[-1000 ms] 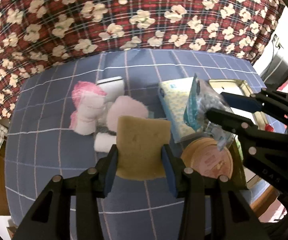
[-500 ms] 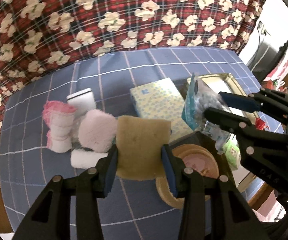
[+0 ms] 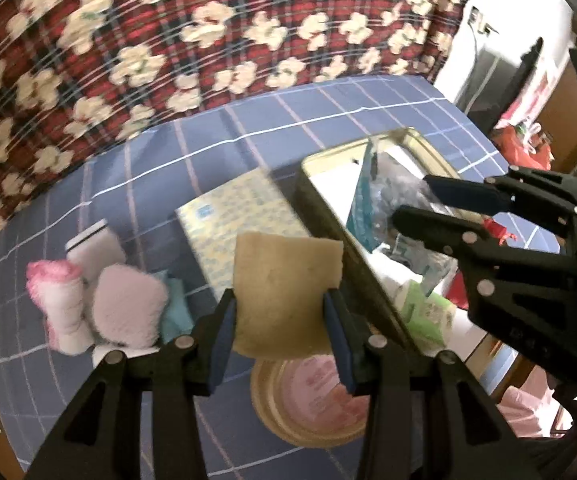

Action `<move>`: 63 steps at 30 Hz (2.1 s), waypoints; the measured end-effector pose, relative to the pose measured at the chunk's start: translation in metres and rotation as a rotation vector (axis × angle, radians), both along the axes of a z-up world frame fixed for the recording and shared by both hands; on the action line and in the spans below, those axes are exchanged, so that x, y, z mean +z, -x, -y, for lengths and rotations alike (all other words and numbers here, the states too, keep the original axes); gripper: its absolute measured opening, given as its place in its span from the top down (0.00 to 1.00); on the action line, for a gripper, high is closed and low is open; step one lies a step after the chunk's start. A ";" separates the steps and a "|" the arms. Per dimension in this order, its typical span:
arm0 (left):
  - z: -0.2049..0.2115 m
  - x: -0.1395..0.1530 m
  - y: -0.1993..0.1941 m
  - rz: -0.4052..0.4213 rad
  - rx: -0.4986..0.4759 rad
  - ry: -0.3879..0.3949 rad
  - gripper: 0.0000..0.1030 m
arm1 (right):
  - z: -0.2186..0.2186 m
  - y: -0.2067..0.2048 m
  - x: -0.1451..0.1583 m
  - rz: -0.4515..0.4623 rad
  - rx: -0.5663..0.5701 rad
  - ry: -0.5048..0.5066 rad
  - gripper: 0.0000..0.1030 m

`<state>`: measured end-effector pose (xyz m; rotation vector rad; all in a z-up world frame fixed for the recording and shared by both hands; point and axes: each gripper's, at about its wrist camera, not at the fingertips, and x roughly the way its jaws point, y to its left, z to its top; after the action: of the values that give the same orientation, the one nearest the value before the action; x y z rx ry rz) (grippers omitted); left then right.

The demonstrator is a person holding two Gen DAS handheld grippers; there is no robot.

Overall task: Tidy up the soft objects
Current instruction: 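Carry the sponge toward the white tray while the right tool carries the swab bag, then open the left tool over the tray while the right tool releases the swab bag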

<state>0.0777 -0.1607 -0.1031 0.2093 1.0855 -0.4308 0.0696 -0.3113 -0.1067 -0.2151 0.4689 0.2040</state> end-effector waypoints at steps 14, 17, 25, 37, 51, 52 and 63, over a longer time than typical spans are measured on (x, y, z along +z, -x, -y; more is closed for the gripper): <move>0.069 -0.006 -0.011 -0.010 -0.165 0.005 0.59 | 0.058 -0.005 -0.012 -0.047 -0.177 -0.077 0.70; 0.083 -0.011 -0.012 -0.024 -0.195 0.007 0.59 | 0.072 -0.007 -0.016 -0.063 -0.219 -0.094 0.70; 0.111 -0.024 -0.012 -0.050 -0.246 -0.003 0.58 | 0.098 -0.013 -0.027 -0.114 -0.298 -0.111 0.69; 0.107 -0.025 -0.017 -0.028 -0.187 -0.025 0.31 | 0.112 -0.016 -0.031 -0.141 -0.339 -0.146 0.51; 0.001 -0.011 -0.018 -0.008 0.074 -0.009 0.31 | 0.131 0.000 0.001 -0.007 -0.451 -0.232 0.45; -0.013 -0.011 -0.017 -0.007 0.111 -0.012 0.31 | 0.127 -0.002 0.003 -0.005 -0.439 -0.229 0.45; -0.138 -0.024 0.012 -0.054 0.443 -0.042 0.31 | 0.021 -0.029 0.004 -0.008 -0.127 -0.097 0.45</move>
<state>0.0661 -0.0230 -0.1268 -0.0088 1.1569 -0.0168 0.0985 -0.3322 -0.1023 -0.0892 0.4780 0.1031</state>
